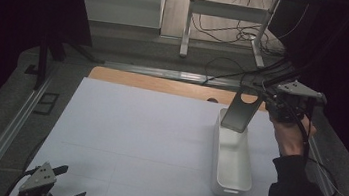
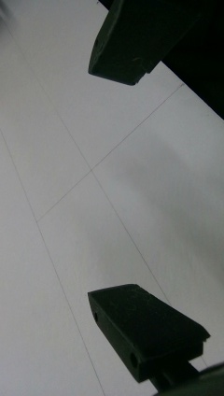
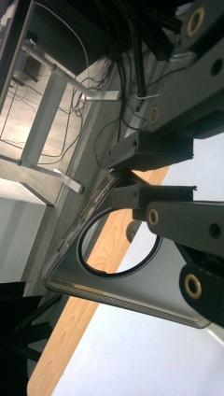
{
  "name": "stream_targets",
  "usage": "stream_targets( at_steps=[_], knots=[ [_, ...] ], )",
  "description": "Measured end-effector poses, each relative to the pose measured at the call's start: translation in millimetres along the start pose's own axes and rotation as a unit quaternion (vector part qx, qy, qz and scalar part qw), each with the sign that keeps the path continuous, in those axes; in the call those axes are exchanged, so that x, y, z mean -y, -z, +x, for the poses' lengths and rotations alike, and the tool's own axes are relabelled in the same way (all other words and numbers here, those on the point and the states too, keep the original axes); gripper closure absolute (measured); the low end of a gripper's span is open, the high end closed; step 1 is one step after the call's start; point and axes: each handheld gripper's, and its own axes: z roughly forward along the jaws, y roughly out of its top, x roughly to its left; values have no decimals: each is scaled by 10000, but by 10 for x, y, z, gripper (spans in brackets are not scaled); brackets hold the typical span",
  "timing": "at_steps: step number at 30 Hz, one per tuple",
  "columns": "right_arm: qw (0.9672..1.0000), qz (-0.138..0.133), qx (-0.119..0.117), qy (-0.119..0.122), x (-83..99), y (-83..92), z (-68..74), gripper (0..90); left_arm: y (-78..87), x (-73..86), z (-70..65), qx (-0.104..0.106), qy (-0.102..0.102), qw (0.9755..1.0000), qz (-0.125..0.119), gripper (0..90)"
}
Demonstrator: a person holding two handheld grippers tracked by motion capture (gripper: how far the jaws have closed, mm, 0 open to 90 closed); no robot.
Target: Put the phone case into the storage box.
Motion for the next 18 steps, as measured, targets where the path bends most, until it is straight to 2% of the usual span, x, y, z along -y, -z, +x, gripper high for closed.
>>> stream_targets(
  at_steps=[7, 18],
  knots=[
    [9996, 4, 81, 276, 60, -172, 10, 797, 2, 3, 0, -3, 13, 10000, 0, 0],
    [9987, -98, 58, 505, 210, -380, 38, 798, 10, 10, 3, -17, 33, 10000, -4, 0]
  ],
)
